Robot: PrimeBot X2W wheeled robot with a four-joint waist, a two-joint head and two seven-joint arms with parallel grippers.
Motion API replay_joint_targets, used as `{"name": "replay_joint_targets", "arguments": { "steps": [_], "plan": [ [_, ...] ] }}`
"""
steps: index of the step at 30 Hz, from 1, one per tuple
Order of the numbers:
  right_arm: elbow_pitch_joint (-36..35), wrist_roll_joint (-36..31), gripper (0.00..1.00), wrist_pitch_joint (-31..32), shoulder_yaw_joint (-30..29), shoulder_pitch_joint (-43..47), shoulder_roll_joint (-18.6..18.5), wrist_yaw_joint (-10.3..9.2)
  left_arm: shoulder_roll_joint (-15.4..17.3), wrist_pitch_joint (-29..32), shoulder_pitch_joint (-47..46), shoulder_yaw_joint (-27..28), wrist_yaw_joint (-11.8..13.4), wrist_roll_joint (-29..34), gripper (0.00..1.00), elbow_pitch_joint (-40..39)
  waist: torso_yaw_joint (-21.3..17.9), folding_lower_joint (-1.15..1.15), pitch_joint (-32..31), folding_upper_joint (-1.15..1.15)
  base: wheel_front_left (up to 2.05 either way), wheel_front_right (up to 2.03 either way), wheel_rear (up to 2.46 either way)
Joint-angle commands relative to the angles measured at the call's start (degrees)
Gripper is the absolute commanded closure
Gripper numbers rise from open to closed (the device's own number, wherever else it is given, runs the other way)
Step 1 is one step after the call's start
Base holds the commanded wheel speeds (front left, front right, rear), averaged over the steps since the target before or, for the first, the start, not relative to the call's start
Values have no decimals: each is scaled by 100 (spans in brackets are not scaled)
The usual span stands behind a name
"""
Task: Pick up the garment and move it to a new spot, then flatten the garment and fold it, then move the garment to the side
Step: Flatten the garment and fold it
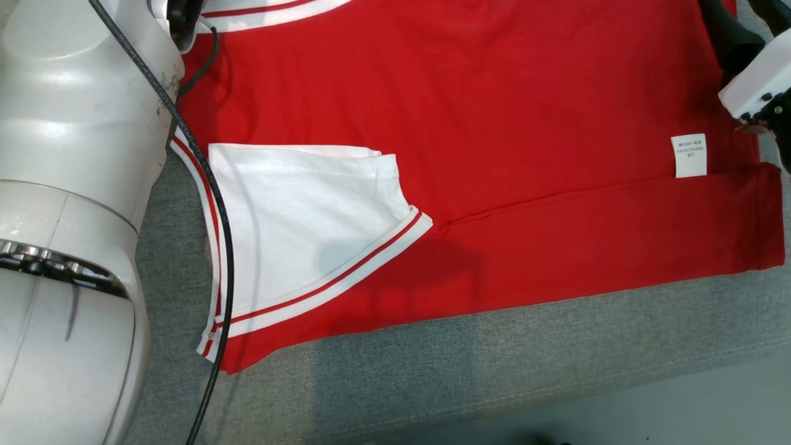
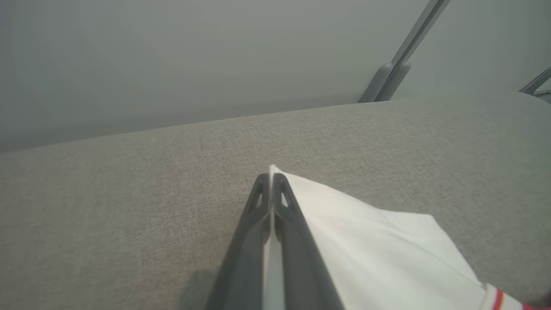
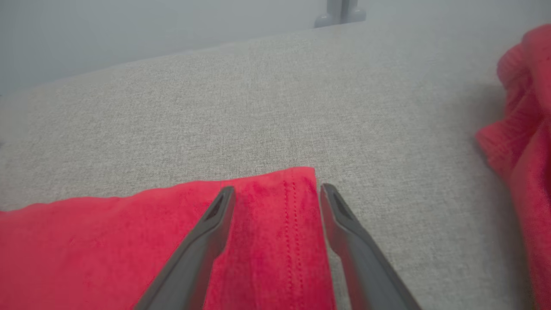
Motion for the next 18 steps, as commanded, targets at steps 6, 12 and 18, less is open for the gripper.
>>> {"name": "replay_joint_targets", "arguments": {
  "steps": [6,12,18],
  "plan": [
    [386,277,0,-6,323,-274,-300,-17,94,-75,-323,-88,-60,10,100,-139,93,0,69,0,0,0,0],
    [751,500,2,-123,587,-477,-339,-17,63,-80,-347,-191,-71,24,100,-131,140,0,98,0,0,0,0],
    [1027,661,59,-257,834,-679,-357,-17,51,-103,-355,-254,-89,13,100,-121,181,0,120,0,0,0,0]
  ]
}}
